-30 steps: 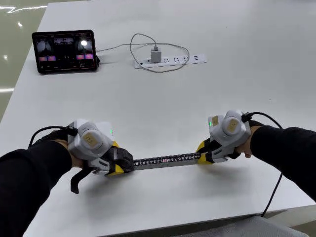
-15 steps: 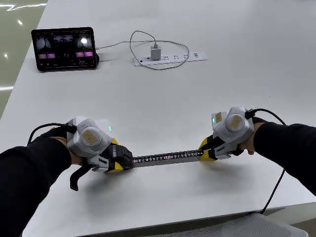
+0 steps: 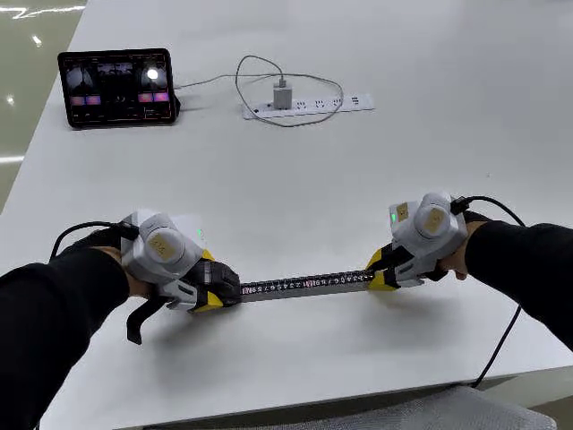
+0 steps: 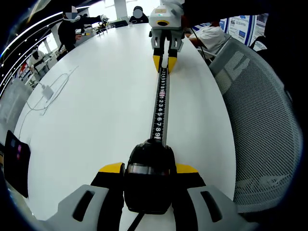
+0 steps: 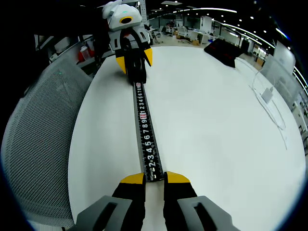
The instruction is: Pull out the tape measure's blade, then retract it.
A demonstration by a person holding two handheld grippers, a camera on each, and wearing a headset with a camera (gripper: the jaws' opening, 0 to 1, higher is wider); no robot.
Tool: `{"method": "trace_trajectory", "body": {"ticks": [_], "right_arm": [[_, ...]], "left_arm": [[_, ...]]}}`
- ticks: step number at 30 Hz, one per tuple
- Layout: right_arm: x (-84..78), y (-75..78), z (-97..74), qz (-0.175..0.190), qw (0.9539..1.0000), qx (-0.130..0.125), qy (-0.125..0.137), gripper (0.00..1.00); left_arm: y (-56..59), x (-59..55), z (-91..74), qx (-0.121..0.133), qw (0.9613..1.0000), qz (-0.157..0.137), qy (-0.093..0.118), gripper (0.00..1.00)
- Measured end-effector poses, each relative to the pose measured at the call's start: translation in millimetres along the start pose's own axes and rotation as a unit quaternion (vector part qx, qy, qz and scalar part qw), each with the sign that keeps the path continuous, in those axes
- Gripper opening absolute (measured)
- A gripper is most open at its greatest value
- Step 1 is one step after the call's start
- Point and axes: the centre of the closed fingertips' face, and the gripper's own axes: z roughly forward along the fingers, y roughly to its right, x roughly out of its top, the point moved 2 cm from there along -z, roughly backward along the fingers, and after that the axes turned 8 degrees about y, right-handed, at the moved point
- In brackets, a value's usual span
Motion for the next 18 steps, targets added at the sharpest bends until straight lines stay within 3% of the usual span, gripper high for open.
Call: {"method": "trace_trajectory", "body": {"ticks": [18], "right_arm": [[-10.0, 1.8, -10.2, 0.013, 0.9999, -0.006, -0.001, 0.10]], "left_arm": [[-0.2, -0.3, 0.0, 0.006, 1.0000, -0.002, 0.002, 0.33]]}}
